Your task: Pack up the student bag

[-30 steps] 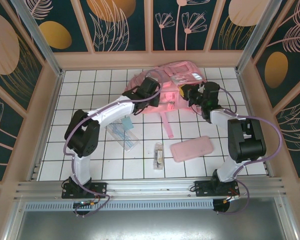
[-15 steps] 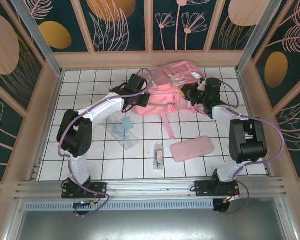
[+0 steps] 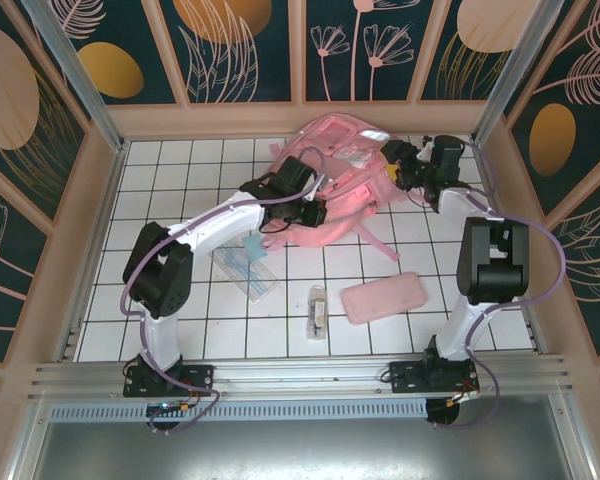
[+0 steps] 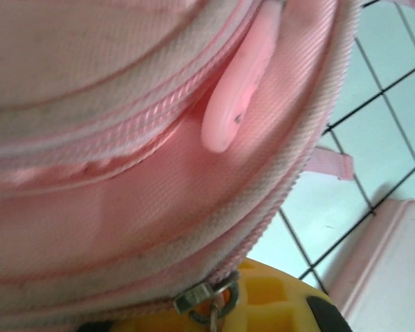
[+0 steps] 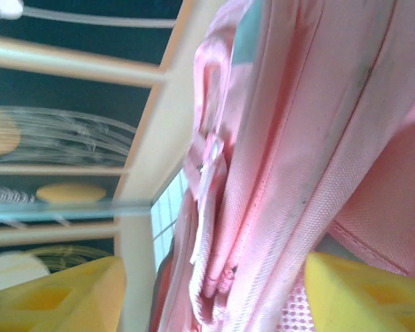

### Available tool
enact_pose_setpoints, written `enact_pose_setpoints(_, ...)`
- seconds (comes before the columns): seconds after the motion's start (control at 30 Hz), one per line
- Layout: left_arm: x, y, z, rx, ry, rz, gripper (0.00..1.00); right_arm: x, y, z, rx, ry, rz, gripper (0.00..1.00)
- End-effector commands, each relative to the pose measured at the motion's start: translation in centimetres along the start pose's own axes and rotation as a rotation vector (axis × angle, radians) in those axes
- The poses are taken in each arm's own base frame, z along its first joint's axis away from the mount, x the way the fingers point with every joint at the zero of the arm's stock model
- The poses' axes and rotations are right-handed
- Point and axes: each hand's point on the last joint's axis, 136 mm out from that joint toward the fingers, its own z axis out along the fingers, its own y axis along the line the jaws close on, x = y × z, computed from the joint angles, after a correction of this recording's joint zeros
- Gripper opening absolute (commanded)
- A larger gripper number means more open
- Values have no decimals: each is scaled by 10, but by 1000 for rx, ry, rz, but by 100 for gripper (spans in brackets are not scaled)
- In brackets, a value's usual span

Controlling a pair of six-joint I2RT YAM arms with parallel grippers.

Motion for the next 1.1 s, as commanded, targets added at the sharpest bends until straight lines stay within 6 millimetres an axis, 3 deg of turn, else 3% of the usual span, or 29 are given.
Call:
enact_pose_setpoints(0.0,-39,-37,3,128,-92,-21,0,3,-1,-28,76,-60,-58,72)
enact_pose_setpoints(0.13,-56,-52,16,182,-114,-37,0,35,-8,-58,80,-55,-16,72)
enact_pose_setpoints(0.27,-57,-55,21,179,-102,-31,0,67,1,-70,26,-36,29,70)
enact_pose_setpoints(0.4,-44,-53,22,162,-76,-33,0,95,19,-58,-85,12,93,68)
enact_pose_setpoints(0.57,-27,-55,16,148,-56,-33,0,124,24,-15,-123,120,123,64)
enact_pose_setpoints(0.63,-20,-56,15,145,-42,-28,0,128,21,0,-145,131,149,51)
enact_pose_setpoints(0.7,-13,-52,15,124,-22,-26,0,124,11,8,-151,117,170,23)
enact_pose_setpoints(0.77,-7,-41,13,68,-14,-15,0,124,4,12,-133,127,169,0)
enact_pose_setpoints(0.87,-4,-12,5,-76,-18,23,0,122,-3,4,-98,103,152,0)
enact_pose_setpoints(1.03,0,105,-22,-416,17,-24,0,110,-5,-17,-36,49,76,0)
enact_pose_setpoints(1.07,1,120,-29,-437,22,-42,0,108,-5,-19,-28,48,61,0)
